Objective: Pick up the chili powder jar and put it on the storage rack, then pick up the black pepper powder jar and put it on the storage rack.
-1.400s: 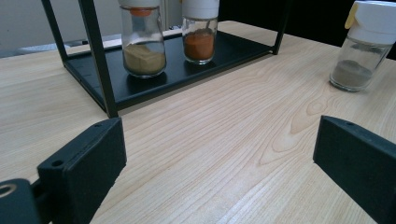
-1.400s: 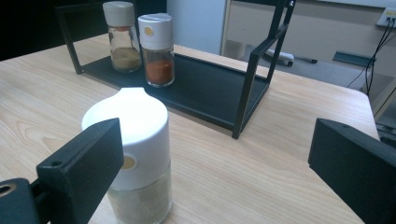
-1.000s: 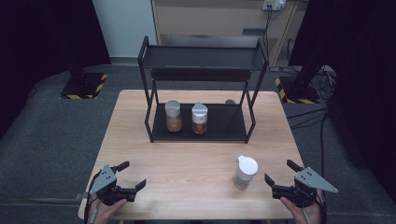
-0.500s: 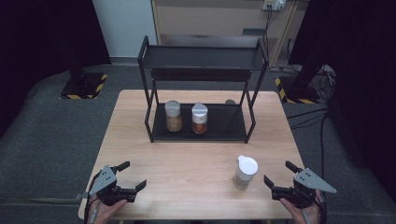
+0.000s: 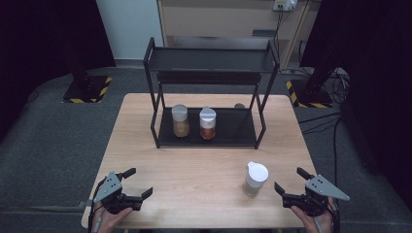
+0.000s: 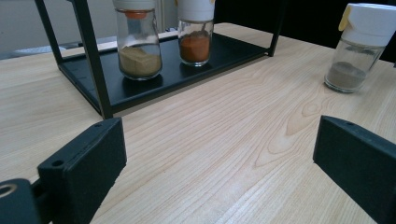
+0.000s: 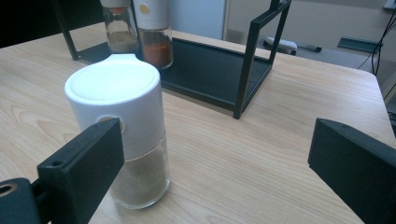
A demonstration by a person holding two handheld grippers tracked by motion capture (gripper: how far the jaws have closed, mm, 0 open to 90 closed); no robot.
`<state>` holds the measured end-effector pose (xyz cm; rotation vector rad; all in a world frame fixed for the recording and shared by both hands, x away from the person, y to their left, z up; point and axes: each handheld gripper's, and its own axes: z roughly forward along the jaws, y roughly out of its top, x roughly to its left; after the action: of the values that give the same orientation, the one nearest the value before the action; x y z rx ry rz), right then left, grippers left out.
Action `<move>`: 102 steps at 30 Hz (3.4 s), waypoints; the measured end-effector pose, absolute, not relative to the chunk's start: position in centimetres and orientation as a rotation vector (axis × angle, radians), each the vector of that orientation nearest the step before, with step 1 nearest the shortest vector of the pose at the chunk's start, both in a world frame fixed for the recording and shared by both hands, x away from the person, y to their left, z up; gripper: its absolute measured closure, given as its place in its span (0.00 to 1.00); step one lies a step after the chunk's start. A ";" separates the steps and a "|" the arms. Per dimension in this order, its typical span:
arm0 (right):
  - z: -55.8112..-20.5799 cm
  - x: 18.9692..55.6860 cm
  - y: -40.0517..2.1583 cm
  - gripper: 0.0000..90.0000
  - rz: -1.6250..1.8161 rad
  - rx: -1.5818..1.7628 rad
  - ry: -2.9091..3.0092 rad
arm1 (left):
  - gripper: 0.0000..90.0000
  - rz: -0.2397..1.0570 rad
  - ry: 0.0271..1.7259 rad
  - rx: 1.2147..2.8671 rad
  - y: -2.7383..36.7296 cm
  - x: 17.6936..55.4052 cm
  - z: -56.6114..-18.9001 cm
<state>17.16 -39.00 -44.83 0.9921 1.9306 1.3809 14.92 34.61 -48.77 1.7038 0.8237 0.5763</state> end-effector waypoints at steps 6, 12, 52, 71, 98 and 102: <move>-44.8 17.1 -39.0 0.04 1.384 0.993 1.929 | 0.02 0.578 0.820 1.706 34.6 14.9 -48.7; -44.8 17.0 -39.1 0.04 1.387 0.995 1.917 | 0.02 0.575 0.821 1.705 34.6 14.9 -48.8; -40.2 19.0 -36.7 0.03 1.463 0.869 2.049 | 0.02 0.576 0.823 1.717 34.5 15.0 -48.7; -41.6 21.9 -33.9 0.04 1.427 0.894 2.169 | 0.02 0.575 0.821 1.718 34.4 15.0 -48.7; -43.5 21.9 -31.9 0.34 1.331 0.938 2.166 | 0.02 0.576 0.816 1.719 34.4 14.9 -48.7; -43.5 21.9 -31.8 0.34 1.328 0.939 2.168 | 0.02 0.576 0.816 1.719 34.4 15.0 -48.7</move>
<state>21.87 -31.84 -43.46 0.9393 2.1676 1.3283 14.95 34.41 -48.66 1.7188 0.8163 0.5760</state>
